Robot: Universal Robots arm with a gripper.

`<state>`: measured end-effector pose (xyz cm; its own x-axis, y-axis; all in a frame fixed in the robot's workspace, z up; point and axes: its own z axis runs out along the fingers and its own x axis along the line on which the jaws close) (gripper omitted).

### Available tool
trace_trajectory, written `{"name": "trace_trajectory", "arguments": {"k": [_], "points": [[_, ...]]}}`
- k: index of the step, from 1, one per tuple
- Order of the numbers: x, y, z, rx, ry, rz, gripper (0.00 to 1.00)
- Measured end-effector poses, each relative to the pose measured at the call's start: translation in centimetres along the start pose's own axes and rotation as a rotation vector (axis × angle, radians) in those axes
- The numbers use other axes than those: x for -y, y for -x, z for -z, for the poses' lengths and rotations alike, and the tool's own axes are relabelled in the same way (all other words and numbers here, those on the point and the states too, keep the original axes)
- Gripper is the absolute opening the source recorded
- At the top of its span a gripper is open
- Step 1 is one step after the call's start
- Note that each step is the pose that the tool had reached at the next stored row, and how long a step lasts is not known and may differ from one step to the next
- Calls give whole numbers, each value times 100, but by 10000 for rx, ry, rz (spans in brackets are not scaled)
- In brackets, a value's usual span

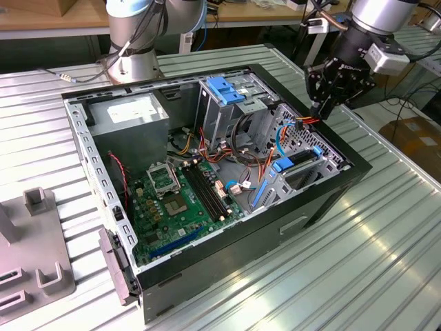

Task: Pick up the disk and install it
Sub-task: 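Insert the first disk wire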

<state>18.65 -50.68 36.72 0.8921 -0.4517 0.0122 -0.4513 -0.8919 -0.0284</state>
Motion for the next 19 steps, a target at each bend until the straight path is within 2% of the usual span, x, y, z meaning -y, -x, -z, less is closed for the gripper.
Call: {"name": "trace_trajectory", "arguments": {"k": [3, 8, 9, 10, 11, 12, 14, 19], "points": [[-1, -1, -5, -50, -12, 113, 31], [-9, -5, -10, -80, -11, 207, 31], [-10, -5, -11, -81, -12, 208, 29], [-10, -5, -11, -81, -10, 210, 23], [-10, -5, -11, -81, -11, 211, 23], [-10, -5, -12, -81, -11, 211, 17], [-10, -5, -12, -81, -13, 212, 16], [-8, -6, 71, -54, 1, 211, 16]]}}
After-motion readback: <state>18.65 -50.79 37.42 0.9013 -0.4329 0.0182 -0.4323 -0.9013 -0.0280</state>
